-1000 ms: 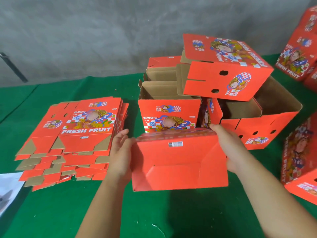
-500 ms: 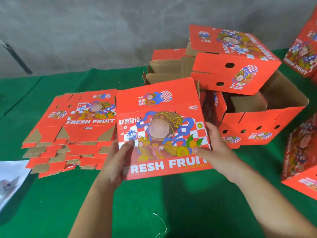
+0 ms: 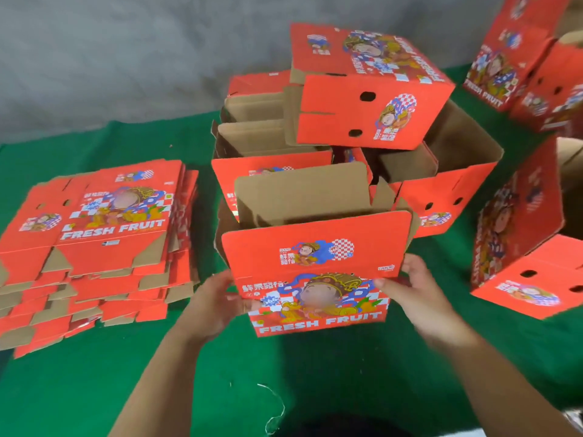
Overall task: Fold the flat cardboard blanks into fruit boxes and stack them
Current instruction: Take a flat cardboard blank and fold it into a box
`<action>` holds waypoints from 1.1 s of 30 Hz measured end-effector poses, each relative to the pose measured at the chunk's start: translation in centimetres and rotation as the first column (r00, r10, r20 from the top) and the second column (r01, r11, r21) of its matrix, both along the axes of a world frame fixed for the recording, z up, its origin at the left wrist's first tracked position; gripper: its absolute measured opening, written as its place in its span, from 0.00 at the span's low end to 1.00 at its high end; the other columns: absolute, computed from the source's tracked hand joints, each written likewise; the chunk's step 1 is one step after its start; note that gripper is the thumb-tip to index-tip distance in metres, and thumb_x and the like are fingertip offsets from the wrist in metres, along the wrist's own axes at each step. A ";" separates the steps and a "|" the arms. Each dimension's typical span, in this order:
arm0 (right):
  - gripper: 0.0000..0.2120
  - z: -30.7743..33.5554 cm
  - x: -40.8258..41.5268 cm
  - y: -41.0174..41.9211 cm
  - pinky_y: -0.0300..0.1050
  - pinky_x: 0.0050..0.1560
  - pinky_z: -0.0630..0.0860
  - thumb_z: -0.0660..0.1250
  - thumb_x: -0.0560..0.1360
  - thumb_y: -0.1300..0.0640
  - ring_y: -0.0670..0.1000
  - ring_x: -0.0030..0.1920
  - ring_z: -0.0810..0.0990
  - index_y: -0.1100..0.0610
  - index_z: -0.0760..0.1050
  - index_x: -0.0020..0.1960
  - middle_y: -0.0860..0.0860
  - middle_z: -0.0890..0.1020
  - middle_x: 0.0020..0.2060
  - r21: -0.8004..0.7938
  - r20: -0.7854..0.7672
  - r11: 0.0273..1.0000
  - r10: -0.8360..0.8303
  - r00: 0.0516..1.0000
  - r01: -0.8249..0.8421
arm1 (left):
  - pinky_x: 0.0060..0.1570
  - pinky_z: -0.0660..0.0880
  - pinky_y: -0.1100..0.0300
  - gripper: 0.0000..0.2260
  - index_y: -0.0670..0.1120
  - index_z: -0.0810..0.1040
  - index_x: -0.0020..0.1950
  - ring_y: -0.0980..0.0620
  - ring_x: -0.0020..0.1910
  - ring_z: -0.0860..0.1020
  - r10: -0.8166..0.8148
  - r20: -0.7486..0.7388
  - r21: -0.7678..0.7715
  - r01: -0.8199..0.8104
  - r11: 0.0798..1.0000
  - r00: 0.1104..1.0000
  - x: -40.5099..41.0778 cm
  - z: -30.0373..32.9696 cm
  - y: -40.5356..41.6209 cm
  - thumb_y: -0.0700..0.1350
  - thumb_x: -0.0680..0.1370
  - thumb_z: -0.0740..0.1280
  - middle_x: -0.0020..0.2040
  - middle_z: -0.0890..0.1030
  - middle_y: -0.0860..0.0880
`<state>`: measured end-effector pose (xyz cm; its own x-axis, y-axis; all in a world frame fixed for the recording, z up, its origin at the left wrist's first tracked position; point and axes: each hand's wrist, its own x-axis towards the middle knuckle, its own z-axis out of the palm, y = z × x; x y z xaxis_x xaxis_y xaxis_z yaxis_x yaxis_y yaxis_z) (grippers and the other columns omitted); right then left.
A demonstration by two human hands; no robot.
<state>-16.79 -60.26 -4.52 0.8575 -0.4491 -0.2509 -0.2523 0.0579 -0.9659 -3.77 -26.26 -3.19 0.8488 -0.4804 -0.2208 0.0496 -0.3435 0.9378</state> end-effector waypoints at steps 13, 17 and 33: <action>0.47 -3.5 -3.1 7.5 0.33 0.62 0.74 0.79 0.67 0.71 0.43 0.61 0.77 0.53 0.56 0.75 0.42 0.69 0.60 -0.057 -0.090 0.980 -0.197 0.976 0.192 | 0.50 0.78 0.66 0.26 0.68 0.85 0.47 0.64 0.43 0.83 -0.029 0.003 0.108 0.029 0.994 1.000 -6.8 -6.6 -7.5 0.36 0.67 0.82 0.45 0.87 0.59; 0.57 -3.1 -3.9 7.4 0.56 0.78 0.62 0.78 0.72 0.63 0.52 0.76 0.62 0.54 0.37 0.82 0.47 0.54 0.71 0.031 -0.201 0.996 -0.072 0.977 0.080 | 0.45 0.72 0.77 0.25 0.74 0.82 0.43 0.74 0.44 0.80 -0.163 0.121 0.214 0.134 0.968 0.979 -6.6 -5.8 -7.4 0.42 0.66 0.83 0.42 0.84 0.70; 0.19 -3.8 1.2 2.3 0.43 0.31 0.81 0.72 0.77 0.49 0.52 0.30 0.85 0.44 0.61 0.53 0.51 0.86 0.45 0.163 -0.316 0.952 -0.199 0.928 0.259 | 0.59 0.70 0.77 0.13 0.54 0.77 0.68 0.71 0.60 0.77 -0.435 -0.196 0.041 0.450 0.892 0.879 -3.3 -0.1 -20.9 0.53 0.87 0.58 0.62 0.82 0.62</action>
<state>-15.54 -57.97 -8.31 0.6118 -0.5394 -0.5785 -0.4779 0.3307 -0.8138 -7.05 -47.18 -3.27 0.4949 -0.7700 -0.4028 0.0360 -0.4449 0.8948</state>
